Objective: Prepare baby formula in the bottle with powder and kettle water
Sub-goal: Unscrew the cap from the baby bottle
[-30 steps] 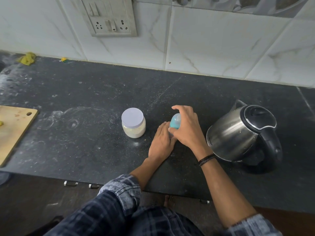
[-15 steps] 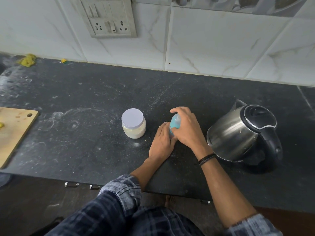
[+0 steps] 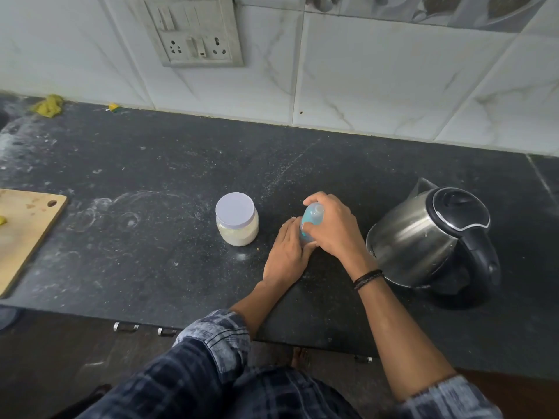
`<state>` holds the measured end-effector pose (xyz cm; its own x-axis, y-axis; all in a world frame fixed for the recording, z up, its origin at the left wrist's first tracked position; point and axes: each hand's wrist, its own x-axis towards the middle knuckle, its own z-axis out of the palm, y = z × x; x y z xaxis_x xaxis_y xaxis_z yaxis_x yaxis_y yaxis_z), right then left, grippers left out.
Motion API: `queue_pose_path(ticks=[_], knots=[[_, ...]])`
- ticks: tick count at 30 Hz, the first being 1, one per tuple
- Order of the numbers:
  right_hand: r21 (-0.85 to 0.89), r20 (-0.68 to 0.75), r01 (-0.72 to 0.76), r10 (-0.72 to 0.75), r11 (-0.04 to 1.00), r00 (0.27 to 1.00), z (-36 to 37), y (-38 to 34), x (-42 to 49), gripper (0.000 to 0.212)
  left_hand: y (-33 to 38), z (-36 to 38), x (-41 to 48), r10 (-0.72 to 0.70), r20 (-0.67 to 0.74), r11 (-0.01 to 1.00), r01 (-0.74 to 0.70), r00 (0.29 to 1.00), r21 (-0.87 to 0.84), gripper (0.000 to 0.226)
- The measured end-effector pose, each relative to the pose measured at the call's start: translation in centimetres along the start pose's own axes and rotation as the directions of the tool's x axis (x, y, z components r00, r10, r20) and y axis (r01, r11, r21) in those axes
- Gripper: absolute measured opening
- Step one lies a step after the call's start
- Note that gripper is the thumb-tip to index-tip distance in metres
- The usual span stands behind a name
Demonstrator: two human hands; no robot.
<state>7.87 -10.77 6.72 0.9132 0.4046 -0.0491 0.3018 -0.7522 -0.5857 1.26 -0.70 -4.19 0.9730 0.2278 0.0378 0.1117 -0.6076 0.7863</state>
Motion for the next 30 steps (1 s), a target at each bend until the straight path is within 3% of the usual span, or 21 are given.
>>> queue_pose_path(ticks=[4, 8, 14, 20, 30], knots=[[0.062, 0.024, 0.005, -0.007, 0.998, 1.0, -0.5, -0.3, 0.1, 0.047, 0.2, -0.1, 0.0, -0.013, 0.01, 1.0, 0.013, 1.0, -0.009, 0.075], [0.127, 0.037, 0.002, -0.007, 0.992, 0.999, -1.6, -0.4, 0.1, 0.047, -0.1, 0.1, 0.1, 0.0, -0.009, 1.0, 0.001, 1.0, 0.011, 0.064], [0.335, -0.153, -0.063, 0.12, 0.94, 0.981, -3.9, 0.9, 0.9, 0.046, -0.1, 0.2, 0.1, -0.015, -0.021, 0.999, 0.016, 1.0, 0.036, 0.067], [0.091, -0.161, -0.164, 0.177, 0.982, 0.971, -2.6, 3.6, 3.0, 0.05, -0.1, 0.2, 0.1, -0.023, -0.01, 0.999, 0.024, 1.0, 0.027, 0.066], [-0.028, -0.017, -0.187, 0.186, 0.982, 0.982, 1.4, 5.8, 3.7, 0.042, 0.2, -0.2, -0.1, -0.001, -0.028, 1.0, 0.001, 1.0, 0.012, 0.066]])
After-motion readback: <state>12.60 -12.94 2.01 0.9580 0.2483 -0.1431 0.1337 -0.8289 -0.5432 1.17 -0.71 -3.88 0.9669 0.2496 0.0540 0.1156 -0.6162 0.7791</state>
